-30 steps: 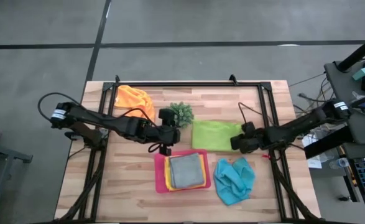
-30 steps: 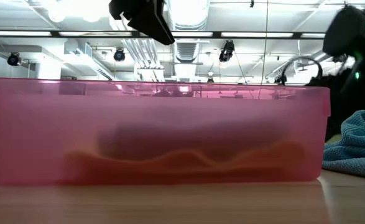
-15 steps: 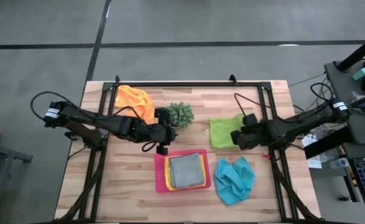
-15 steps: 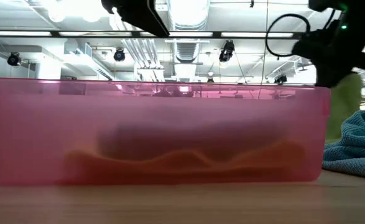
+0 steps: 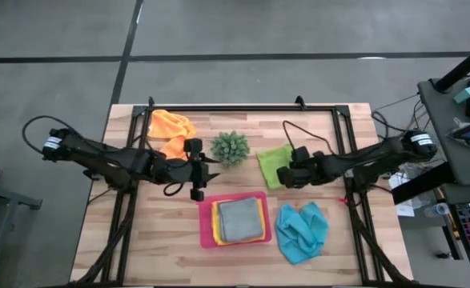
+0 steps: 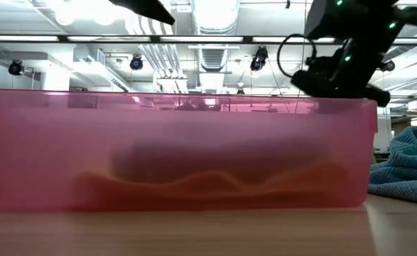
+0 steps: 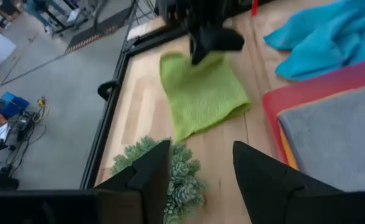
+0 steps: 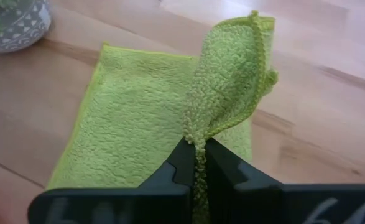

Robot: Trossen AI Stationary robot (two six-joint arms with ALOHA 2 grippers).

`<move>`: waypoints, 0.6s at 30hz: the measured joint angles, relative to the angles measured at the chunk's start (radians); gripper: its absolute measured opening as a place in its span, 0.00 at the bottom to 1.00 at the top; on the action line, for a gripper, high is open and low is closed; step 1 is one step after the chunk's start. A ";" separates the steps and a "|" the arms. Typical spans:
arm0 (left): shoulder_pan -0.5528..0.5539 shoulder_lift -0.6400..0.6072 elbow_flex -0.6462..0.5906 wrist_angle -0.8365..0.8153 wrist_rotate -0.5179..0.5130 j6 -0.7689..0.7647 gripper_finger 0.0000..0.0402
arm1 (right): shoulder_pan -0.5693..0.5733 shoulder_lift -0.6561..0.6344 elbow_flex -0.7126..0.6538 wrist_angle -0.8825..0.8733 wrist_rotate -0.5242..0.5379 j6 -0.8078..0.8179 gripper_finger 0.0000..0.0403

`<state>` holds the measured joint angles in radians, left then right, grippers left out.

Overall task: Fold microfiber towels
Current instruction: Fold the green microfiber cloth

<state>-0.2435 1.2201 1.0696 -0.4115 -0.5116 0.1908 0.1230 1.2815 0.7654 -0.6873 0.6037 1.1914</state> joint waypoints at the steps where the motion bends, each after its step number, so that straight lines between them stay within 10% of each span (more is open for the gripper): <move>1: -0.002 -0.008 -0.005 0.010 0.000 -0.001 0.40 | -0.008 0.014 0.000 0.023 0.000 -0.013 0.03; 18: -0.006 -0.017 -0.059 0.068 -0.001 0.006 0.40 | -0.065 0.098 0.000 0.283 -0.026 -0.136 0.03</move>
<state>-0.2493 1.2034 1.0107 -0.3432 -0.5125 0.1970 0.0581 1.3798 0.7658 -0.4041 0.5776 1.0555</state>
